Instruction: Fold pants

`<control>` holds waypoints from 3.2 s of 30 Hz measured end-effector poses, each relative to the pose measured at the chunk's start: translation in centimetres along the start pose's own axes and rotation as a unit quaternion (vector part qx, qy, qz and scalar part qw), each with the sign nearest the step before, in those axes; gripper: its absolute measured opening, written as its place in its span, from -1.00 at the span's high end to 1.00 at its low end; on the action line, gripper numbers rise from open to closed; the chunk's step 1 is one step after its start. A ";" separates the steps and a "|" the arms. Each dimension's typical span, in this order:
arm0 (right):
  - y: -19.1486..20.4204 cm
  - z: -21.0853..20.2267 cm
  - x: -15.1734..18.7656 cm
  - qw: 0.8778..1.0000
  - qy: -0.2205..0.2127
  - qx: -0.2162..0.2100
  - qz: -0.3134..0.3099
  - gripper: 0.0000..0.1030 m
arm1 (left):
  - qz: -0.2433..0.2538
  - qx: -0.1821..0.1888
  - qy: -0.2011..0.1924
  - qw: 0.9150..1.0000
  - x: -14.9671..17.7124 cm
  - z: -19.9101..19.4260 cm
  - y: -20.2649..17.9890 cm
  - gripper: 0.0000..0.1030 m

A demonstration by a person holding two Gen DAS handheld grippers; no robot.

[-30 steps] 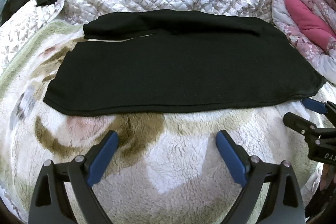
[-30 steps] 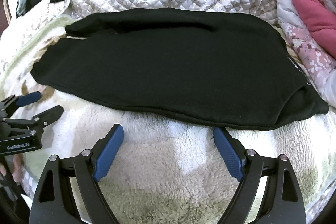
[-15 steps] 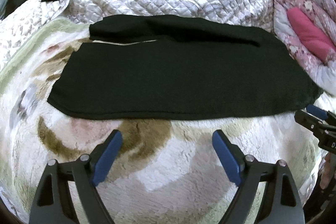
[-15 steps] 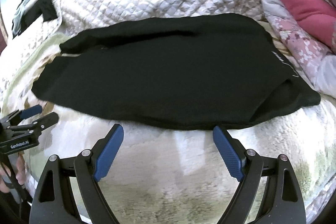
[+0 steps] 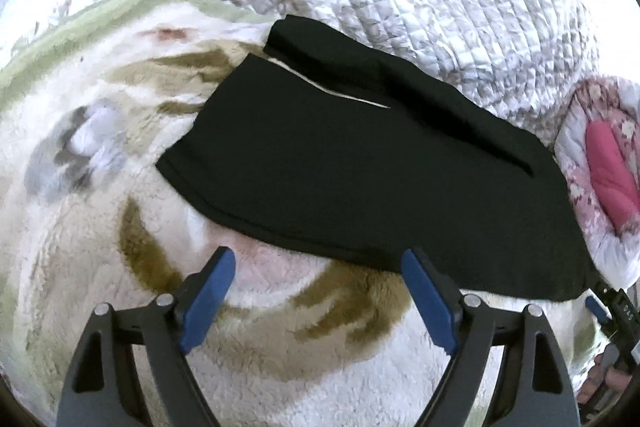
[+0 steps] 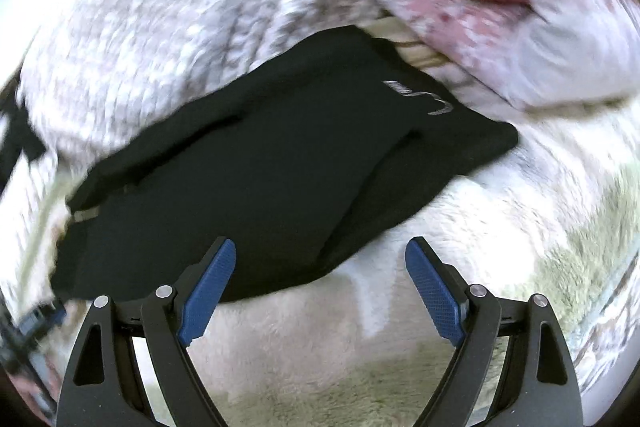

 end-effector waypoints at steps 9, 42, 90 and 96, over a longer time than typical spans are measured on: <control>-1.3 1.3 -2.3 0.999 -0.018 0.013 0.024 -0.67 | -0.001 -0.006 -0.020 1.000 -1.6 1.9 -0.1 -0.66; -5.7 -5.2 2.0 0.994 0.015 -0.004 0.108 0.91 | -0.021 -0.008 -0.067 0.998 1.7 -7.4 4.6 0.92; -7.7 -12.3 2.2 0.987 -0.046 0.112 0.109 0.37 | -0.039 -0.107 -0.119 0.986 1.4 -11.0 8.1 0.81; 1.2 -7.4 2.6 0.998 0.018 -0.005 -0.058 0.36 | 0.022 0.012 -0.031 0.999 4.2 -6.7 0.6 0.56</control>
Point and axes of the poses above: each gripper's, at about its wrist camera, not at the fingertips, and z roughly the way its jaws point, y to its left, x to its underside, the point moved 7 cm from there along z, roughly the way its jaws point, and after that the axes turned 13 degrees about -z, right-handed, at the moved point
